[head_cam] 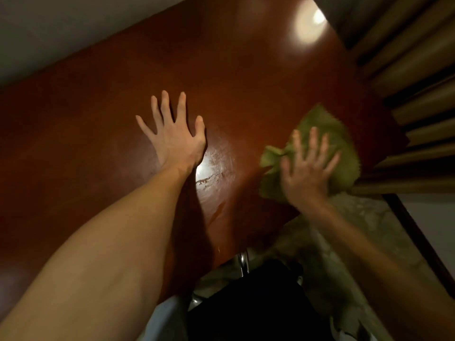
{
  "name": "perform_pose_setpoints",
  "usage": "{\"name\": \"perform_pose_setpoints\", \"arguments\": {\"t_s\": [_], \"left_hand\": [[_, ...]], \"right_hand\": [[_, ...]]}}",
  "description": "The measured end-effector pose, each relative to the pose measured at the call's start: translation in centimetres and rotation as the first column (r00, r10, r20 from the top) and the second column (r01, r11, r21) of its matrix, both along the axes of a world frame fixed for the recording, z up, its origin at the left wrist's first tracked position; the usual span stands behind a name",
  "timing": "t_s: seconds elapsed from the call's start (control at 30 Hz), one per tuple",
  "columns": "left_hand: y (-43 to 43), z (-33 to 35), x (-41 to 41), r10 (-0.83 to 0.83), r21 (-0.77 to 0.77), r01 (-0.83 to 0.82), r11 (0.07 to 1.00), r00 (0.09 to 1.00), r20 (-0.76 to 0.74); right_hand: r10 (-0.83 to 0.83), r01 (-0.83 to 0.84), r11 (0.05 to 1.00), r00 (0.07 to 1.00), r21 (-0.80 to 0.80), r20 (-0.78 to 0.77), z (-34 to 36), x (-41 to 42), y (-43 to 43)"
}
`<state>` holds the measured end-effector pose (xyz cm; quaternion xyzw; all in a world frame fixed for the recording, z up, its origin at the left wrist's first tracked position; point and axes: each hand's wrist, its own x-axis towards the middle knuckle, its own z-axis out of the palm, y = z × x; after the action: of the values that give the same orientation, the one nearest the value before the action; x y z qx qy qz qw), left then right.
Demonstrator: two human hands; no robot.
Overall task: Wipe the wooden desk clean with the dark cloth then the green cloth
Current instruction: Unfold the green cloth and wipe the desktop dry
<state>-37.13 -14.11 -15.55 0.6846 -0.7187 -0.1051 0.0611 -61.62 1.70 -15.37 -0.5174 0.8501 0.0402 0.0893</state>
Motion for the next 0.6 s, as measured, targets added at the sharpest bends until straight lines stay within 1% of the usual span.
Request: {"name": "perform_pose_setpoints", "arguments": {"t_s": [0.03,0.1,0.13,0.2,0.3,0.43,0.5,0.6], "left_hand": [[0.0,0.0,0.0,0.003,0.004,-0.003,1.0,1.0,0.001],[-0.2,-0.2,0.2,0.011,0.0,-0.011,1.0,1.0,0.008],[-0.2,-0.2,0.1,0.011,-0.001,-0.011,1.0,1.0,0.01],[-0.2,-0.1,0.0,0.004,-0.003,-0.004,1.0,1.0,0.014],[-0.2,-0.3,0.1,0.003,0.001,-0.003,1.0,1.0,0.021],[-0.5,-0.7,0.2,-0.006,0.003,0.006,1.0,1.0,0.024],[-0.5,-0.7,0.3,-0.012,0.001,0.012,1.0,1.0,0.018],[-0.5,-0.6,0.3,-0.017,-0.008,0.017,1.0,1.0,-0.008]], "right_hand": [[0.098,-0.098,0.995,0.995,0.005,0.014,0.0,2.9,-0.2],[0.296,-0.295,0.955,0.954,-0.038,0.038,-0.2,7.0,-1.7],[0.337,-0.334,0.94,0.941,-0.076,0.037,0.0,7.9,-3.2],[0.336,-0.328,0.935,0.941,-0.133,0.042,0.0,8.1,-6.9],[0.312,-0.299,0.946,0.945,-0.129,0.099,0.0,7.6,-13.2],[0.286,-0.262,0.949,0.949,-0.172,0.134,0.2,7.5,-19.8],[0.333,-0.308,0.936,0.933,-0.171,0.139,0.0,7.5,-20.7],[0.479,-0.452,0.869,0.871,-0.202,0.111,-0.1,7.9,-18.6]]}}
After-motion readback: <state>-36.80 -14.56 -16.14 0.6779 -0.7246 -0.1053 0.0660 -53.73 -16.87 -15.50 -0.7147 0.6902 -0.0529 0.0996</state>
